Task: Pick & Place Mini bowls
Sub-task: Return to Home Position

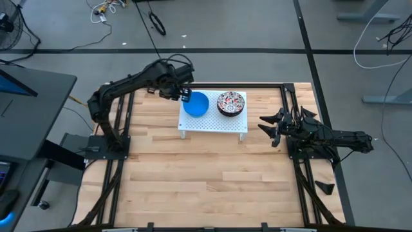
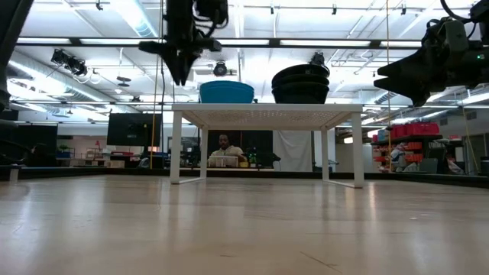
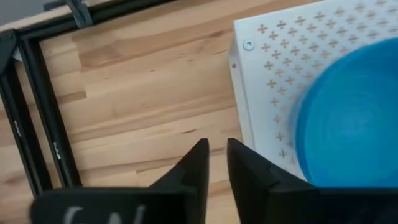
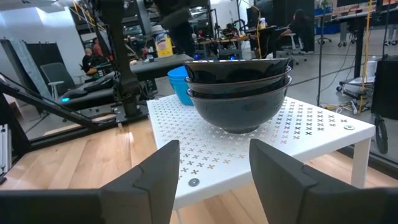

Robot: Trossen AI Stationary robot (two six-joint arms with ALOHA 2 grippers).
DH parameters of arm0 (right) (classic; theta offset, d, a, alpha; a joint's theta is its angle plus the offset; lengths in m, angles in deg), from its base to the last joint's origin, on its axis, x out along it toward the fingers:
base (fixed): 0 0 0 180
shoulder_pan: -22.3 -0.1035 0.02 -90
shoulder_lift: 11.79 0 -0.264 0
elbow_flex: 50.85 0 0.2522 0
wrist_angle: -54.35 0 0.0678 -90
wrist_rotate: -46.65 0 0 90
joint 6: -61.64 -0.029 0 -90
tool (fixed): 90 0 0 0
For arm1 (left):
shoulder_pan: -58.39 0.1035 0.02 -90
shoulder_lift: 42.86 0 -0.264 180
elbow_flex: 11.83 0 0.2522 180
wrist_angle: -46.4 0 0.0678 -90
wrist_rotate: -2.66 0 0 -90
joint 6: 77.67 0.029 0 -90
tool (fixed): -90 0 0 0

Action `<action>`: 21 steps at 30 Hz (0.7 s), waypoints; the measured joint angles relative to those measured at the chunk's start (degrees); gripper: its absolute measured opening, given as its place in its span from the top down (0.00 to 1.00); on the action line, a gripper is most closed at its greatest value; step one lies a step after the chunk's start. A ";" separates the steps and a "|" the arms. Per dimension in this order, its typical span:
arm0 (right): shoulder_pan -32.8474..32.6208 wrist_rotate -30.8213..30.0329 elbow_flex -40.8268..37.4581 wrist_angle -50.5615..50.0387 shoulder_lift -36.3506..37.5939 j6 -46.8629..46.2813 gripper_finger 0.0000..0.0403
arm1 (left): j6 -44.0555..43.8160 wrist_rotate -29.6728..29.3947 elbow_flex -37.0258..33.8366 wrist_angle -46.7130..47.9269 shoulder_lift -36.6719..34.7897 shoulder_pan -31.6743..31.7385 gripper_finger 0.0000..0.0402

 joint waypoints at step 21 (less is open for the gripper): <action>0.01 0.00 0.00 0.00 0.00 0.00 0.51 | 28.54 10.43 -43.07 -37.35 -34.10 -11.63 0.99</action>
